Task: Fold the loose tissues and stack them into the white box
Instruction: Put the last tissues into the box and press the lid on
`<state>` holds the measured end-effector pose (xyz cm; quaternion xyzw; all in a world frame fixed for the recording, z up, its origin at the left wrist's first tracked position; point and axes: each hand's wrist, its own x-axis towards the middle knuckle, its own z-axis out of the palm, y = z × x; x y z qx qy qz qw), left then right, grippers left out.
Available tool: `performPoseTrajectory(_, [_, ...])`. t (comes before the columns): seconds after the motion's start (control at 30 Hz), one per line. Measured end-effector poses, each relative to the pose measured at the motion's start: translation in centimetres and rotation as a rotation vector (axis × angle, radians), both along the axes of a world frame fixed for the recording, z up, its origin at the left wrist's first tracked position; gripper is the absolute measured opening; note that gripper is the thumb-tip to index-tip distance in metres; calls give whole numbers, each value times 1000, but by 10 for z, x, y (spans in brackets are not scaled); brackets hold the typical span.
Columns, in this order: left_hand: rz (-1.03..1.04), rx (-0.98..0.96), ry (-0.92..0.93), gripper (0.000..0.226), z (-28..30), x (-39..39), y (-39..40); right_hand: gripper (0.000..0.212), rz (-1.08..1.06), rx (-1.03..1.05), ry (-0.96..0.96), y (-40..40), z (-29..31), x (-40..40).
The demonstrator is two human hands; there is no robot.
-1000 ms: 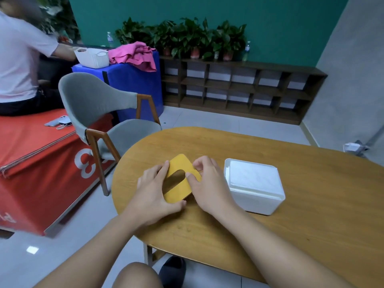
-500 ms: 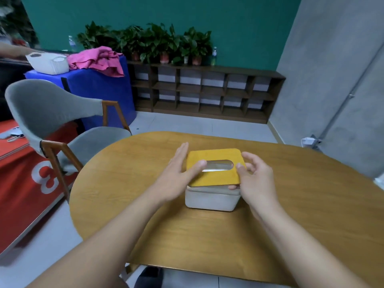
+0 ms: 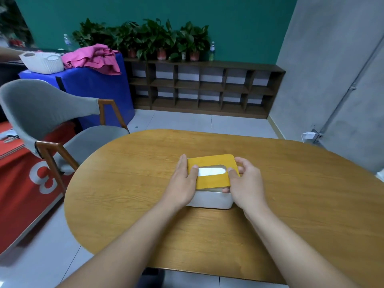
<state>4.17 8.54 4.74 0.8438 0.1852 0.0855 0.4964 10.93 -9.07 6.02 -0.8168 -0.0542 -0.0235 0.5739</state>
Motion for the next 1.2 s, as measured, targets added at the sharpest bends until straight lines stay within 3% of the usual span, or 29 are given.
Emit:
performPoseTrajectory(0.17, [37, 31, -13, 69, -5, 6, -2, 40, -3, -396, -214, -7, 2, 3])
performPoseTrajectory(0.4, [85, 149, -4, 66, -10, 13, -3, 40, -41, -492, -188, -4, -16, 3])
performPoseTrajectory(0.63, [40, 234, 56, 63, -6, 13, -1, 47, -3, -591, -303, -12, -24, 6])
performPoseTrajectory(0.8, [-4, 345, 79, 64, -11, 18, 1, 43, 6, -804, -443, -12, -21, 8])
performPoseTrajectory(0.87, [6, 321, 61, 64, -14, 18, 1, 40, 29, -702, -379, -13, -26, 11])
performPoseTrajectory(1.0, [13, 271, 38, 63, -15, 19, -1, 38, 43, -278, -147, -10, -41, 13])
performPoseTrajectory(1.2, [20, 253, 19, 63, -19, 24, 2, 34, 46, -133, -120, -8, -55, 20])
